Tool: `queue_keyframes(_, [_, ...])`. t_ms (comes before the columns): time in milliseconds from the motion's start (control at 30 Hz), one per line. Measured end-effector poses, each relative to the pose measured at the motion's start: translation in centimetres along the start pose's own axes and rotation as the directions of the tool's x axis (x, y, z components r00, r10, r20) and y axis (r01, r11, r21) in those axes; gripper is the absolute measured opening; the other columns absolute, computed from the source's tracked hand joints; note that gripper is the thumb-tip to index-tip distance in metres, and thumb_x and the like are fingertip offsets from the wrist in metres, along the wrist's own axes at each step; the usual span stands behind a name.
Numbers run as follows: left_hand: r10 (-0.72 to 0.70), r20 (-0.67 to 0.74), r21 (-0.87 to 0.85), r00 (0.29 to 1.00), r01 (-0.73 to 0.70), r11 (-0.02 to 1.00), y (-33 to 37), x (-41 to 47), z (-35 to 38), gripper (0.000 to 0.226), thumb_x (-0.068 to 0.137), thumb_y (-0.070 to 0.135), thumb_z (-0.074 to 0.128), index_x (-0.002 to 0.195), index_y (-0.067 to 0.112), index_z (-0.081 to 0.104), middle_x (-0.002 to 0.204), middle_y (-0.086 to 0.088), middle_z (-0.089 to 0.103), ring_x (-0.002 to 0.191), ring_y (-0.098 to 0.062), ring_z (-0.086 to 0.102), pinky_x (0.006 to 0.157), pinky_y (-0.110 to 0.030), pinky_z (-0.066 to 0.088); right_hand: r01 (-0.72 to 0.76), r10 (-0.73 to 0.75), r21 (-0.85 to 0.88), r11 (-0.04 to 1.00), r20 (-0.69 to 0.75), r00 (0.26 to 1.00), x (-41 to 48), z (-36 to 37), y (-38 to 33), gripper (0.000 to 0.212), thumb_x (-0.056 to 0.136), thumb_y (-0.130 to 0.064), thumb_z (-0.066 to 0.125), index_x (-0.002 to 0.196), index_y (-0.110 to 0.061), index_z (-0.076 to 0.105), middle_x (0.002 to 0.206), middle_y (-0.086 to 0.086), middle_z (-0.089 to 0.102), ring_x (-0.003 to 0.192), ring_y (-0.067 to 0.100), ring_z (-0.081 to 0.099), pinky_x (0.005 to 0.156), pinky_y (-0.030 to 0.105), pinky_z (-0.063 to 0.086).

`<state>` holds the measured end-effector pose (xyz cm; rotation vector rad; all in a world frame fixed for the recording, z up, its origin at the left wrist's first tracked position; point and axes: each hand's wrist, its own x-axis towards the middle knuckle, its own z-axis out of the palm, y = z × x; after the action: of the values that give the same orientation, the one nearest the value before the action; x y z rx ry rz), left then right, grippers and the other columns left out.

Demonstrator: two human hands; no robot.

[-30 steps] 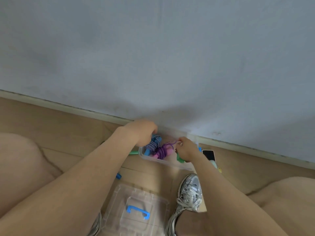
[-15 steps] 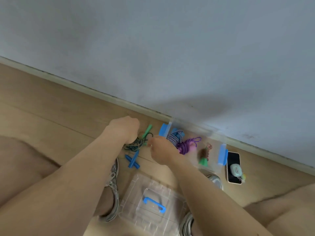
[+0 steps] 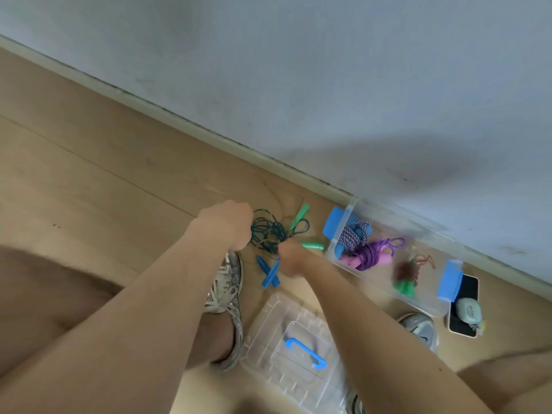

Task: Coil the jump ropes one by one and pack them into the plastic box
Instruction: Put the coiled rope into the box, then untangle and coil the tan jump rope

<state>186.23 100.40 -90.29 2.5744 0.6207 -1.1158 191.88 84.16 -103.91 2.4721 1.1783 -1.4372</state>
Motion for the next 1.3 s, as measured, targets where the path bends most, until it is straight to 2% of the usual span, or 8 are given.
queue_keyframes(100, [-0.009, 0.021, -0.007, 1.000, 0.009, 1.000, 0.1, 0.0, -0.3, 0.023, 0.095, 0.002, 0.048, 0.107, 0.006, 0.066, 0.096, -0.010, 0.066, 0.088, -0.033, 0.068, 0.086, -0.047, 0.060, -0.015, 0.043, 0.158, 0.987, -0.173, 0.984, -0.3, -1.2, -0.1, 0.024, 0.103, -0.006, 0.049, 0.082, -0.002, 0.060, 0.089, 0.011, 0.063, 0.092, 0.031, 0.063, 0.074, 0.038, 0.048])
queue_keyframes(200, [-0.005, 0.034, 0.024, 0.999, 0.004, 1.000, 1.0, -0.7, -1.3, 0.027, 0.096, 0.003, 0.052, 0.119, 0.005, 0.066, 0.108, -0.012, 0.067, 0.095, -0.034, 0.068, 0.087, -0.046, 0.059, 0.072, 0.089, 0.344, 0.936, -0.431, 0.898, -1.8, -2.9, -0.5, 0.017, 0.098, -0.013, 0.063, 0.089, -0.014, 0.077, 0.086, -0.001, 0.075, 0.075, 0.021, 0.069, 0.071, 0.037, 0.060])
queue_keyframes(300, [-0.011, -0.024, 0.032, 1.000, 0.012, 0.999, 2.2, -2.0, -2.9, 0.038, 0.095, 0.002, 0.057, 0.132, 0.008, 0.058, 0.122, -0.015, 0.064, 0.106, -0.037, 0.066, 0.089, -0.046, 0.057, 0.220, 0.080, 0.407, 0.887, -0.603, 0.794, -4.6, -5.5, -1.4, 0.018, 0.085, -0.007, 0.065, 0.089, -0.024, 0.061, 0.074, -0.007, 0.065, 0.068, 0.018, 0.060, 0.064, 0.037, 0.051])
queue_keyframes(500, [0.045, -0.198, -0.132, 0.979, -0.072, 0.989, 4.3, -5.5, -5.8, 0.063, 0.086, -0.001, 0.063, 0.141, 0.023, 0.044, 0.137, -0.015, 0.045, 0.117, -0.041, 0.061, 0.095, -0.053, 0.056, 0.424, 0.028, 0.513, 0.746, -0.661, 0.750, -12.4, -11.7, -3.2, 0.021, 0.076, 0.001, 0.060, 0.089, -0.016, 0.065, 0.077, -0.002, 0.065, 0.066, 0.020, 0.063, 0.063, 0.037, 0.052])
queue_keyframes(833, [0.014, -0.571, -0.239, 0.821, -0.182, 0.954, 7.4, -13.7, -12.8, 0.019, 0.088, 0.036, 0.057, 0.105, 0.032, 0.060, 0.114, -0.004, 0.067, 0.110, -0.037, 0.063, 0.097, -0.052, 0.052, 0.658, 0.009, 0.479, 0.581, -0.812, 0.583, -25.7, -20.2, -5.7, 0.027, 0.079, -0.001, 0.071, 0.099, -0.018, 0.071, 0.088, 0.005, 0.070, 0.071, 0.023, 0.065, 0.075, 0.055, 0.062])
queue_keyframes(967, [0.077, -0.651, -0.300, 0.755, -0.350, 0.887, 8.4, -17.3, -16.0, 0.017, 0.096, 0.022, 0.056, 0.078, 0.022, 0.058, 0.085, -0.005, 0.065, 0.084, -0.031, 0.061, 0.067, -0.033, 0.048, 0.683, -0.001, 0.548, 0.483, -0.780, 0.626, -30.7, -22.7, -5.7, 0.045, 0.080, 0.016, 0.058, 0.118, -0.008, 0.066, 0.108, 0.026, 0.068, 0.071, 0.036, 0.068, 0.074, 0.051, 0.062])
queue_keyframes(1167, [0.115, -0.688, -0.376, 0.716, -0.488, 0.788, 10.3, -19.7, -18.4, 0.026, 0.094, 0.007, 0.054, 0.092, 0.026, 0.072, 0.091, -0.002, 0.072, 0.085, -0.020, 0.064, 0.062, -0.027, 0.043, 0.629, 0.047, 0.502, 0.594, -0.802, 0.596, -34.6, -24.6, -4.6, 0.050, 0.081, 0.007, 0.063, 0.124, -0.019, 0.066, 0.109, 0.013, 0.074, 0.090, 0.028, 0.079, 0.089, 0.045, 0.064])
queue_keyframes(1300, [0.183, -0.703, -0.351, 0.687, -0.559, 0.751, 11.1, -19.4, -17.5, 0.045, 0.092, -0.001, 0.047, 0.103, 0.035, 0.071, 0.104, 0.000, 0.072, 0.088, -0.020, 0.067, 0.066, -0.030, 0.049, 0.580, 0.213, 0.476, 0.661, -0.860, 0.463, -34.5, -23.2, -3.5, 0.040, 0.086, 0.004, 0.064, 0.115, -0.023, 0.072, 0.102, -0.001, 0.078, 0.085, 0.012, 0.078, 0.087, 0.043, 0.064])
